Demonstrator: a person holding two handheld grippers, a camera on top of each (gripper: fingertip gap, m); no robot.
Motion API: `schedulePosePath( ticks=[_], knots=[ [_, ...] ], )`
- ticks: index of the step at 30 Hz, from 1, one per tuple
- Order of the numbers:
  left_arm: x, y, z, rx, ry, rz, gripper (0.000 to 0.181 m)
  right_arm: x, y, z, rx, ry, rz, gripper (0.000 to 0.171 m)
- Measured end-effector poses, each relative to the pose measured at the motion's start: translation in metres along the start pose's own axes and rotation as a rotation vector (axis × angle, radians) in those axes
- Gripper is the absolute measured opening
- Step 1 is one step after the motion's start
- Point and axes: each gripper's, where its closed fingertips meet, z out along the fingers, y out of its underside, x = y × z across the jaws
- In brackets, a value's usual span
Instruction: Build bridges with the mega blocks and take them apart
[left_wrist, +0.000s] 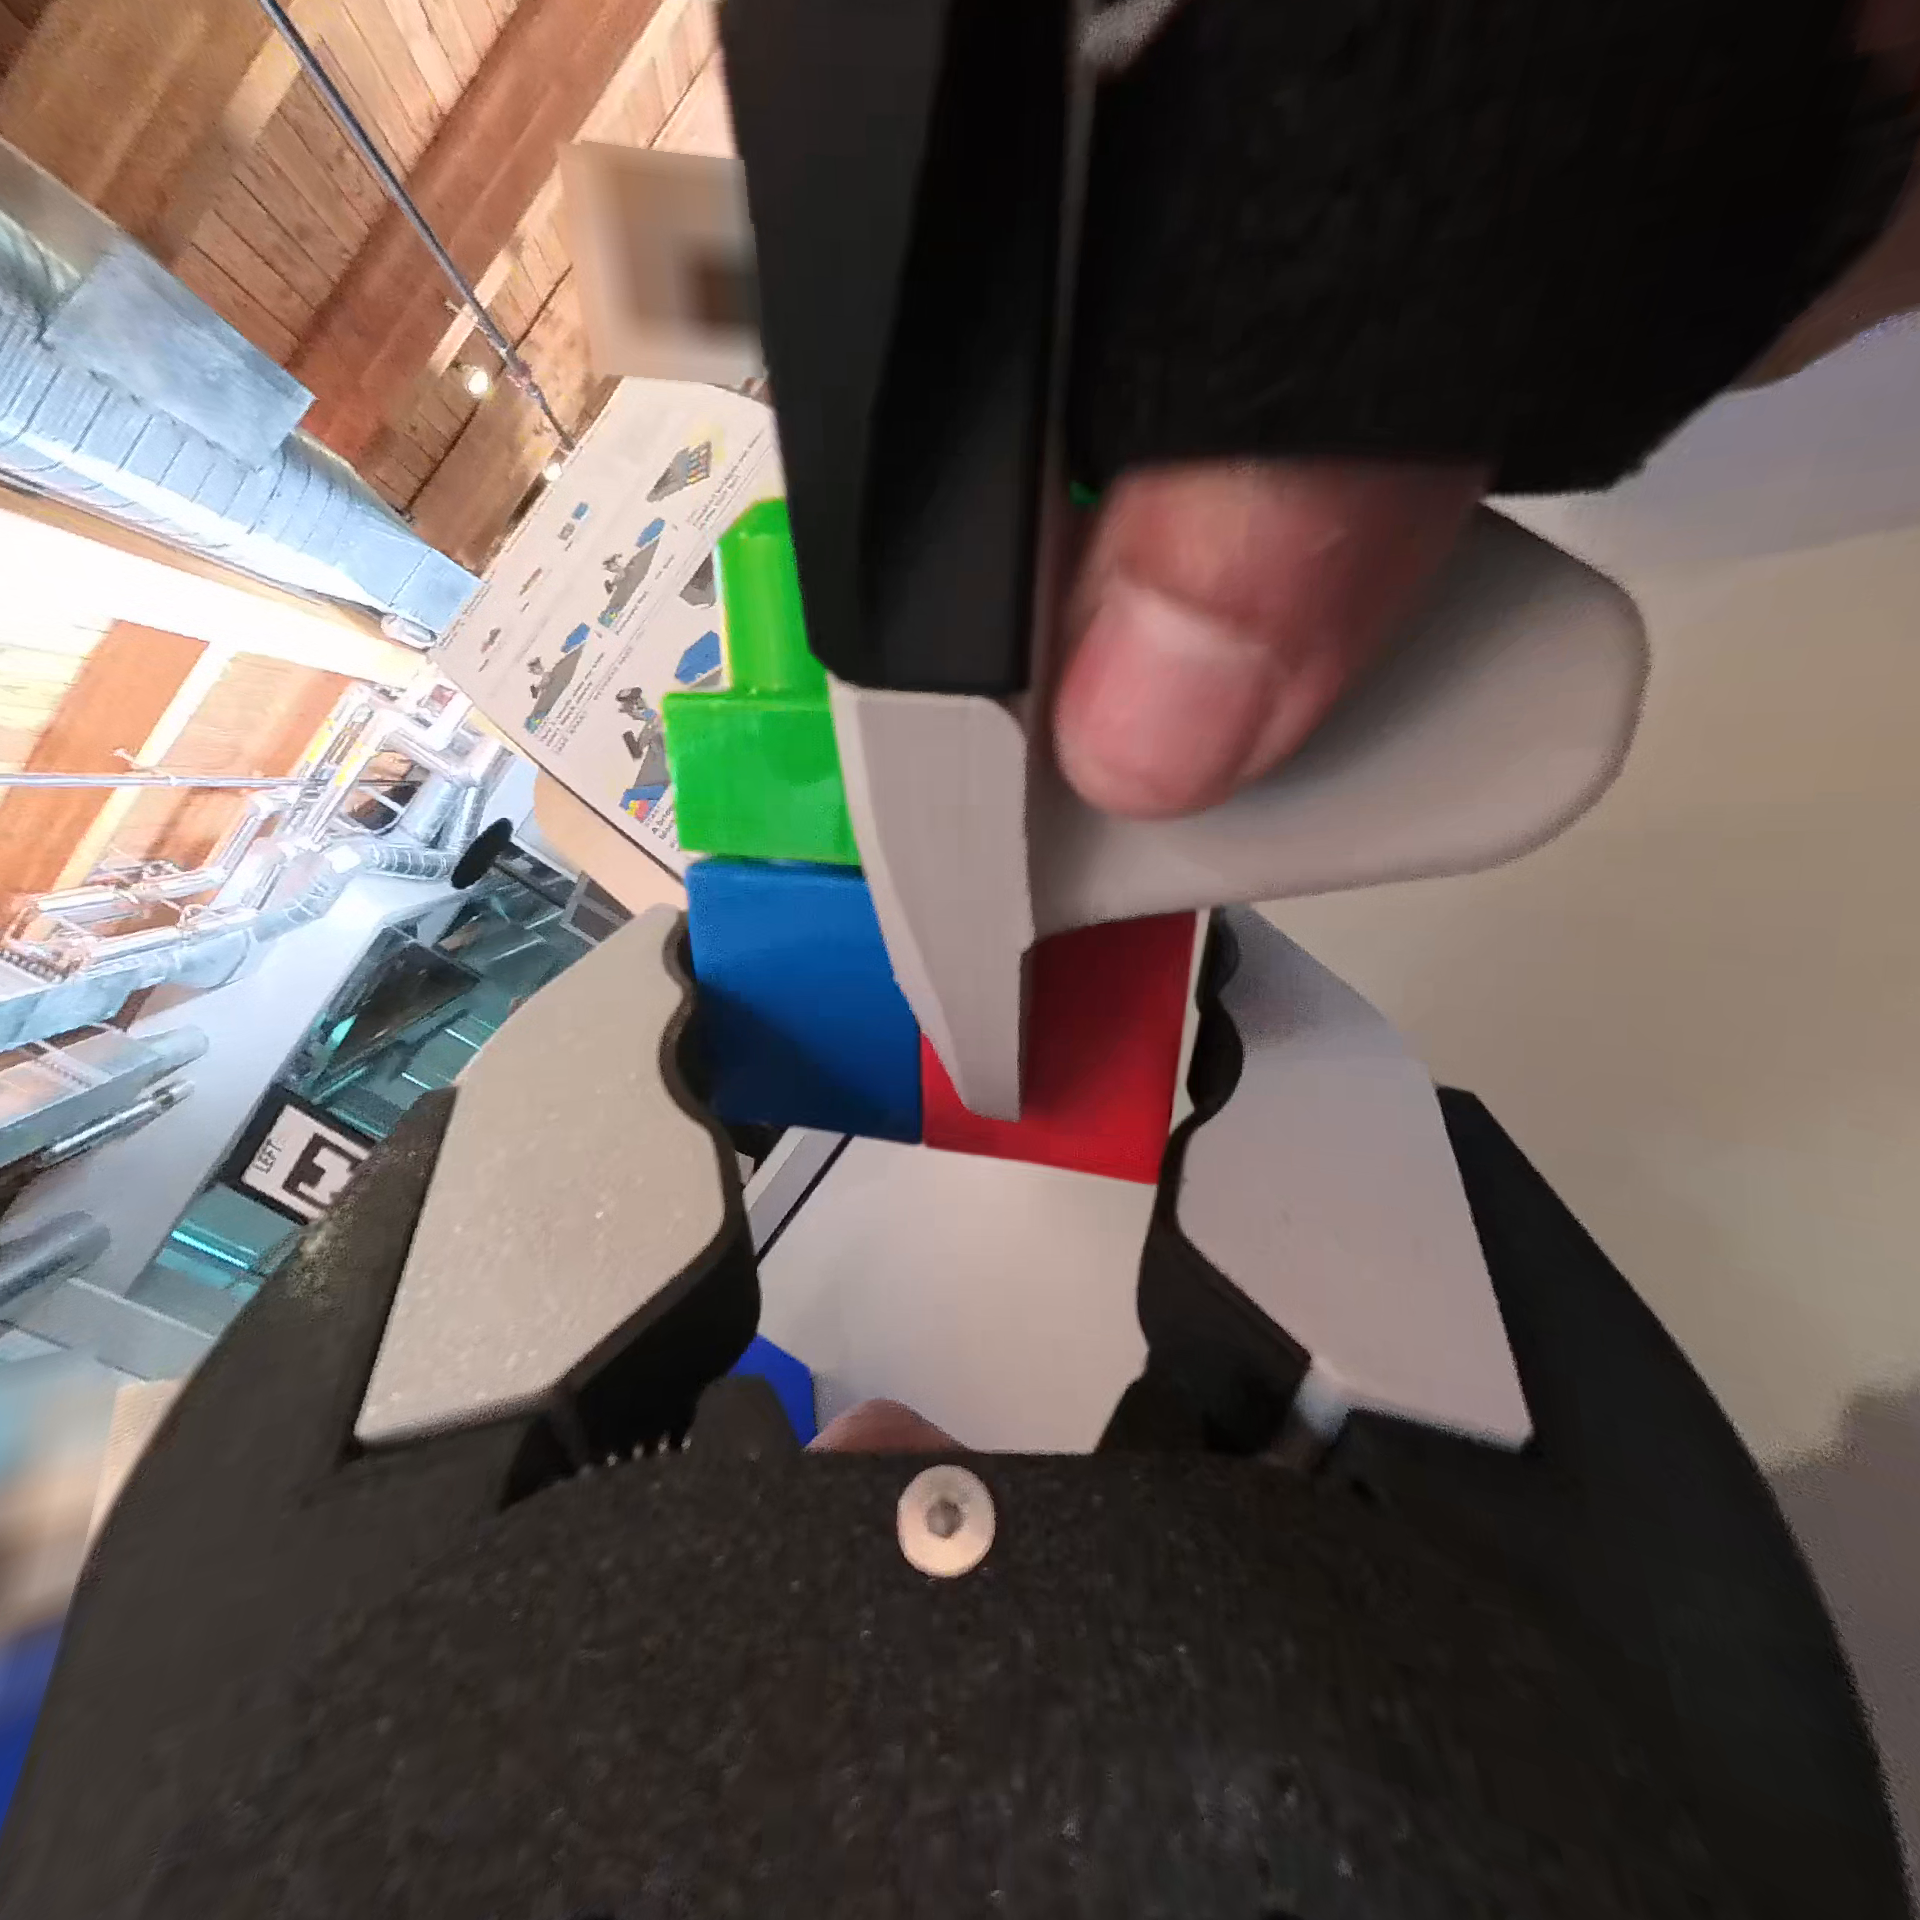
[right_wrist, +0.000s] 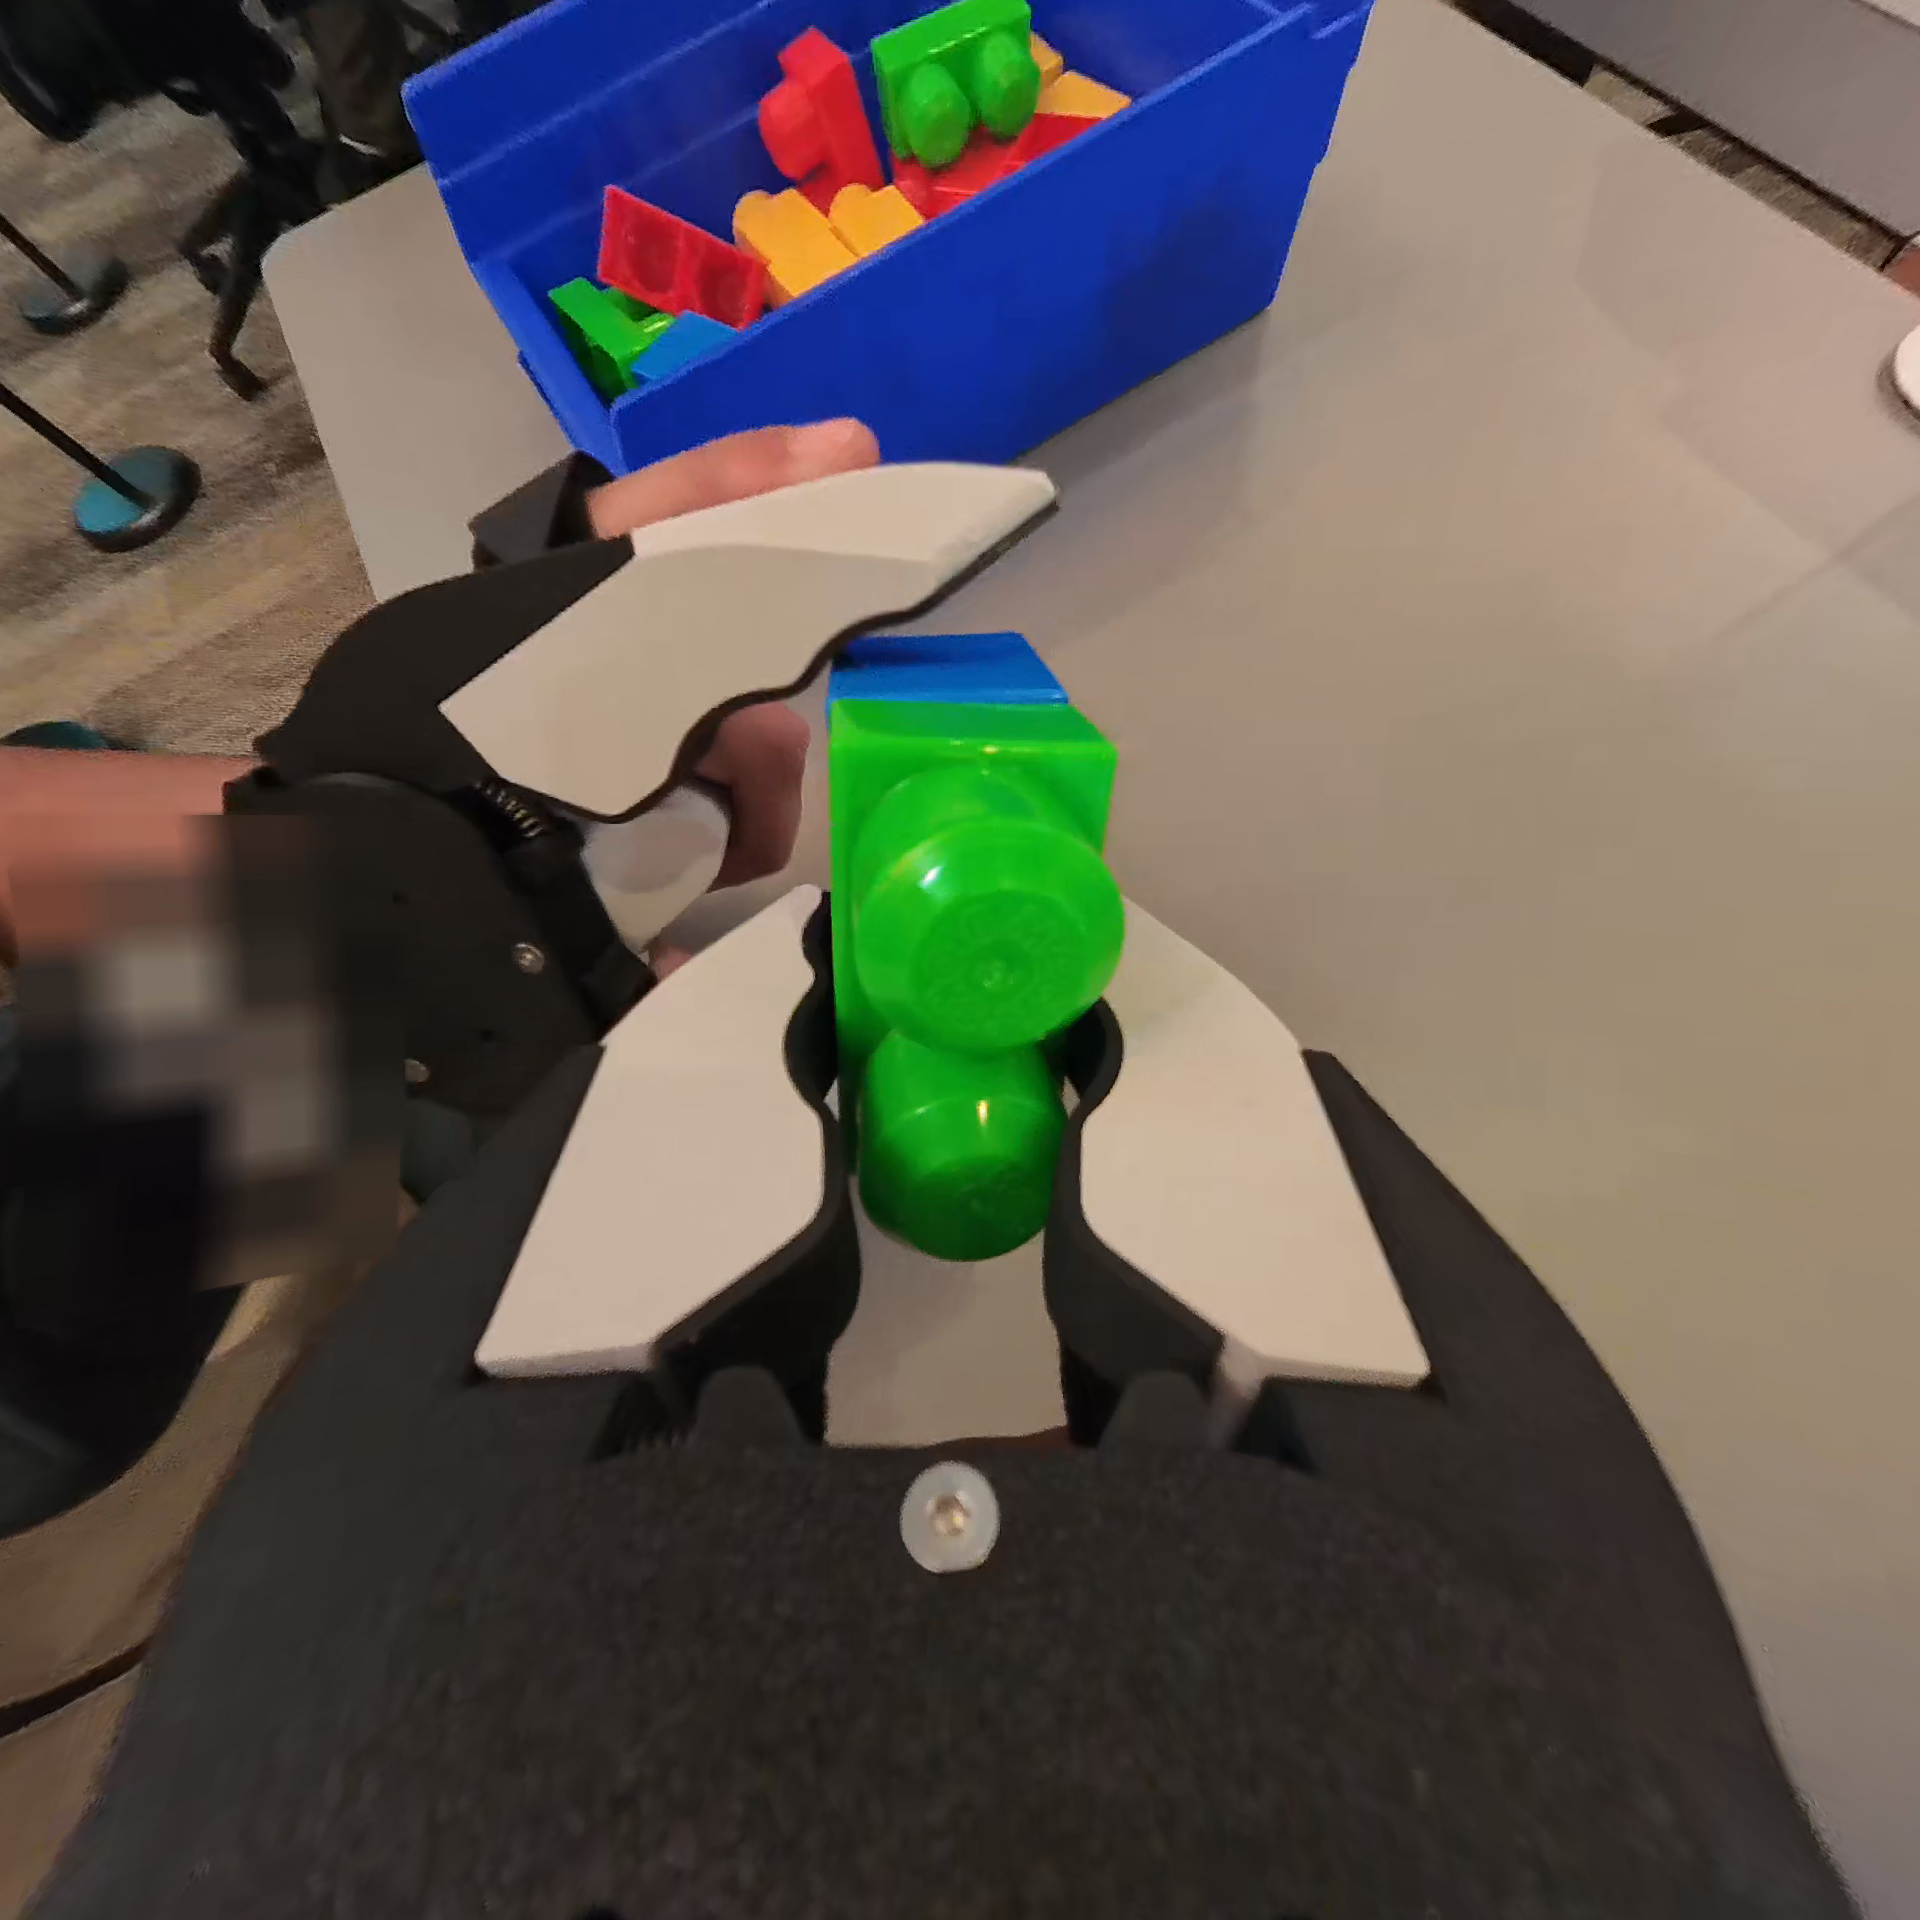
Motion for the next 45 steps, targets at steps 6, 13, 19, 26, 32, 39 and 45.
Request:
schedulePosePath(
  ticks=[6, 13, 19, 26, 32, 39, 45],
  knots=[
    [0.004, -0.001, -0.003, 0.026, 0.051, -0.032, 0.084, -0.003, 0.003, 0.000, -0.024, -0.083, 0.011, 0.042],
    [0.005, -0.001, -0.007, 0.053, 0.087, -0.138, 0.083, -0.014, -0.003, -0.005, 0.000, -0.141, 0.014, 0.044],
    [-0.009, -0.012, -0.019, 0.155, 0.278, -0.548, 0.083, -0.014, -0.028, -0.056, 0.254, -0.391, 0.172, 0.071],
    [-0.034, -0.039, -0.039, 0.349, 0.728, -1.209, 0.082, 0.011, -0.028, -0.067, 0.468, -0.001, -0.211, 0.061],
    [-0.039, -0.034, -0.046, 0.369, 0.915, -1.382, 0.082, -0.012, -0.019, -0.044, 0.463, 0.160, -0.481, 0.047],
    [-0.039, -0.031, -0.052, 0.364, 0.938, -1.373, 0.082, -0.046, -0.012, -0.038, 0.516, -0.252, -0.165, 0.040],
    [-0.041, -0.049, -0.069, 0.441, 0.999, -1.312, 0.082, -0.065, -0.023, -0.051, 0.635, -0.922, 0.511, 0.053]
  ],
)
